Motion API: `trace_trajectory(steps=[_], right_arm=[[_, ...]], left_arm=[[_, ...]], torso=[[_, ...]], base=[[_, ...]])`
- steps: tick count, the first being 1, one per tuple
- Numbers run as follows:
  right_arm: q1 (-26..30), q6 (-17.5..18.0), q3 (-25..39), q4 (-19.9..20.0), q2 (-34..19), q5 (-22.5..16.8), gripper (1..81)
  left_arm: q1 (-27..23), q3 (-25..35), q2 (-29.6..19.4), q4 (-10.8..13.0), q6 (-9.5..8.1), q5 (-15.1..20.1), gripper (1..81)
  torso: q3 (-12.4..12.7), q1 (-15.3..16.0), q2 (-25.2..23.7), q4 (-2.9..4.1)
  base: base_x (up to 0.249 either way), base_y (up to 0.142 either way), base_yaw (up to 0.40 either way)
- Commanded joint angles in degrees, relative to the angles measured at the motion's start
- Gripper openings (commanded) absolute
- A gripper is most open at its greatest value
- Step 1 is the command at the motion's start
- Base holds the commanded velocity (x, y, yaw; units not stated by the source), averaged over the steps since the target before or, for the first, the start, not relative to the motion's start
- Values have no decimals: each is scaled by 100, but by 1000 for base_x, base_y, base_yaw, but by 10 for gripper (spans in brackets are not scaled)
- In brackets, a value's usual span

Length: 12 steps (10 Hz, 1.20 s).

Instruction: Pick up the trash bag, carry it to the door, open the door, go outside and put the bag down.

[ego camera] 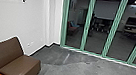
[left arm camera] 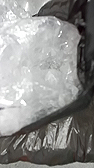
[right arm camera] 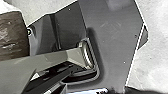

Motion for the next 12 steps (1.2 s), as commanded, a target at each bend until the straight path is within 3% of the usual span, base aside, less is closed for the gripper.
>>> trace_trajectory(steps=[1, 3, 4, 5, 7, 12], right_arm=[[238, 0, 36, -23, 24, -374, 811], [237, -9, 36, -32, 15, -374, 811], [238, -9, 36, -41, 15, -374, 811], [238, -9, 36, -41, 24, -374, 811], [237, -9, 63, -41, 32, -374, 811], [202, 0, 54, -14, 59, -374, 811]], left_arm=[[-365, 0, -49, 50, 47, 357, 10], [-365, 0, -49, 50, 47, 357, 10], [-365, 0, -49, 50, 47, 357, 10], [-365, 0, -57, 50, 47, 357, 10], [-365, -8, -57, 50, 47, 357, 10], [-365, -8, -49, 50, 47, 357, 10]], torso=[[0, 0, 0, 0], [0, 2, 0, 0], [498, 2, 0, 0], [55, 2, 2, 0], [271, 0, 0, 0], [317, -7, -2, 0]], base=[[0, 0, -261], [0, 0, -261], [0, 0, -261], [0, 0, -261], [0, 0, -261], [0, 0, -261]])
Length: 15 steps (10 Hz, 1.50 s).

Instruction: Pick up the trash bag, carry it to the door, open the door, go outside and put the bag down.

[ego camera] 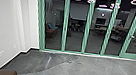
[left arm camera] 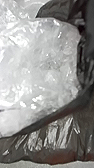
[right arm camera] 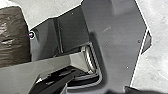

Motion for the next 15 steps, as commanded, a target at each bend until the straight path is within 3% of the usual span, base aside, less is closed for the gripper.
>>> trace_trajectory(steps=[1, 2, 3, 4, 6, 15], right_arm=[[252, 0, 65, -21, 37, -344, 811], [252, -1, 65, -38, 46, -344, 811], [261, -1, 65, -38, 63, -344, 811], [261, -9, 65, -47, 63, -344, 811], [261, -9, 65, -47, 63, -344, 811], [252, -9, 30, -38, 107, -344, 811]], left_arm=[[-385, -8, -55, 47, 47, 351, 10], [-385, -8, -55, 38, 47, 351, 10], [-385, -8, -55, 38, 47, 351, 10], [-385, -8, -55, 38, 47, 351, 10], [-385, -8, -46, 38, 47, 351, 10], [-385, -8, -37, 47, 47, 351, 10]], torso=[[0, 0, 0, 0], [-384, 0, 0, 0], [-552, 0, -2, 0], [-92, 0, -2, 0], [-205, 2, 0, 0], [-203, 0, 0, 0]], base=[[0, 0, -261], [0, 0, -261], [0, 0, -261], [0, 0, -261], [0, 0, -261], [0, 0, -261]])
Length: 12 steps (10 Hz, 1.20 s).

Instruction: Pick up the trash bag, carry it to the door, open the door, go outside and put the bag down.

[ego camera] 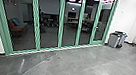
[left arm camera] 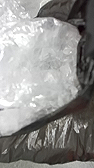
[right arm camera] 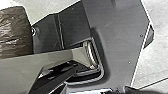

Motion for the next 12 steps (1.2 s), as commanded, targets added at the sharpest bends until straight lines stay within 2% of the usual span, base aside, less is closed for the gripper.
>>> trace_trajectory(steps=[1, 7, 12], right_arm=[[249, -9, 41, -37, 30, -358, 811], [249, -9, 41, -37, 39, -358, 811], [249, -9, 41, -46, 57, -358, 811]], left_arm=[[-367, -8, -48, 42, 47, 357, 10], [-367, -8, -48, 42, 47, 357, 10], [-367, -8, -66, 42, 47, 366, 10]], torso=[[0, 0, 0, 0], [0, 0, 0, 0], [0, 0, 0, 0]], base=[[0, 0, -258], [0, 0, -232], [0, 0, -131]])
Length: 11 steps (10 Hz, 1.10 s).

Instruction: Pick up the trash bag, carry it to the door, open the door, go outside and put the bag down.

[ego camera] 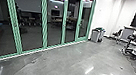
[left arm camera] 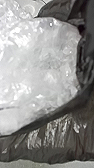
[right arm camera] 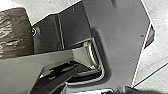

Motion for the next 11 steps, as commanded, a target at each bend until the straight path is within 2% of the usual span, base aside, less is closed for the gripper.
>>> trace_trajectory(steps=[1, 10, 11], right_arm=[[249, -9, 41, -43, 42, -369, 811], [258, -18, 32, -52, 68, -369, 811], [257, -9, 32, -52, 68, -370, 811]], left_arm=[[-374, -8, -63, 40, 47, 368, 10], [-374, -8, -72, 40, 38, 351, 10], [-374, -8, -72, 40, 38, 263, 10]], torso=[[0, 0, 0, 0], [-2, 0, 0, 0], [0, -13, -7, 0]], base=[[0, 0, -90], [-9, 0, 0], [0, 0, 0]])
